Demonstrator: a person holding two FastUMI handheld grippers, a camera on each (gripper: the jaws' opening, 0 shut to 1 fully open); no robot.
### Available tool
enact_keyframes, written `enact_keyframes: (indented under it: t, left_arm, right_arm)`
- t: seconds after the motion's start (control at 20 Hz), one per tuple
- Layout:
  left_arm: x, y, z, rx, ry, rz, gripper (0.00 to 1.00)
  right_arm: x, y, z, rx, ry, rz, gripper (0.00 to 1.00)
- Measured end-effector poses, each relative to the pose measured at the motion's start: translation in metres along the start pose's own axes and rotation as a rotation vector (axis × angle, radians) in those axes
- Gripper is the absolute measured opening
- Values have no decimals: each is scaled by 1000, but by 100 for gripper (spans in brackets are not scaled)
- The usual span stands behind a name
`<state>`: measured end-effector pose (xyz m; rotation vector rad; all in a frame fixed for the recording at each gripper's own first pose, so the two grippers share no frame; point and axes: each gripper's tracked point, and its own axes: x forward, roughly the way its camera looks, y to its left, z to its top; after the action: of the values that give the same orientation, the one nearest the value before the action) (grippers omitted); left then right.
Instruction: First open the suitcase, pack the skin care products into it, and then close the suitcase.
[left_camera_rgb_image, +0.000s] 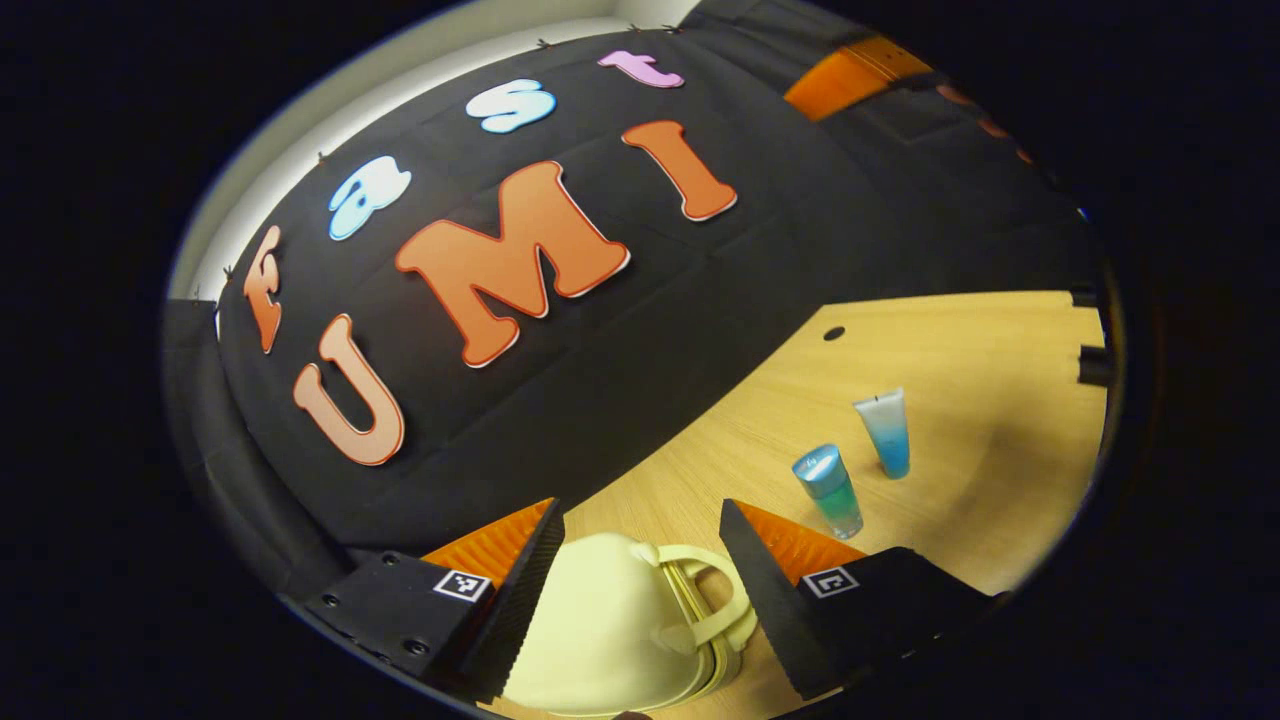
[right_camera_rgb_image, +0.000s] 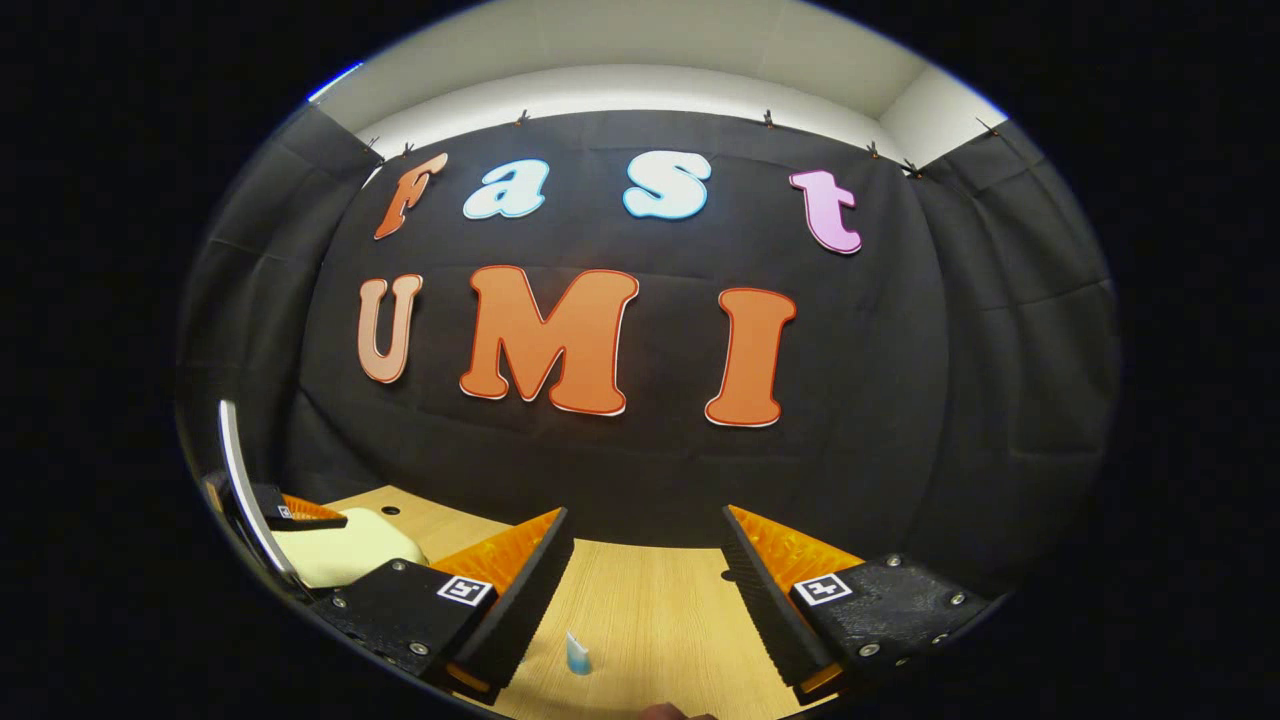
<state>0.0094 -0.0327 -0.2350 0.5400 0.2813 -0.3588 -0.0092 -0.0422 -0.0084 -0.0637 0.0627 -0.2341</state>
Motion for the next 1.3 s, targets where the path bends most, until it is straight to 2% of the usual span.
enact_keyframes:
  t: [0.2,0.55,0.6,0.65,0.75,0.8,0.95,1.1,1.15,1.2,1.3]
  left_arm:
    - [12,-20,-38,108,55,-63,97]
    - [26,-39,-95,231,110,-163,97]
    - [27,-41,-98,249,107,-176,99]
    - [28,-45,-97,272,95,-193,94]
    - [23,-51,-110,337,104,-221,94]
    - [23,-51,-113,359,109,-224,88]
    - [28,-52,-123,412,131,-223,86]
    - [36,-52,-121,531,121,-194,63]
    - [36,-54,-120,570,116,-188,43]
    - [36,-61,-115,584,93,-196,29]
    - [39,-63,-126,570,137,-196,3]
  right_arm:
    - [-5,1,-3,-5,19,-29,94]
    - [-16,0,-10,0,61,-109,94]
    - [-19,-1,-11,-1,67,-119,94]
    - [-20,-1,-11,-4,71,-130,94]
    - [-22,-2,-13,-11,82,-146,94]
    - [-24,-2,-14,-11,87,-152,94]
    - [-25,0,-17,-13,102,-157,94]
    - [-23,5,-18,-10,102,-120,94]
    - [-21,6,-18,-10,103,-105,94]
    - [-21,7,-18,-11,101,-87,94]
    - [-16,5,-15,-12,82,-71,94]
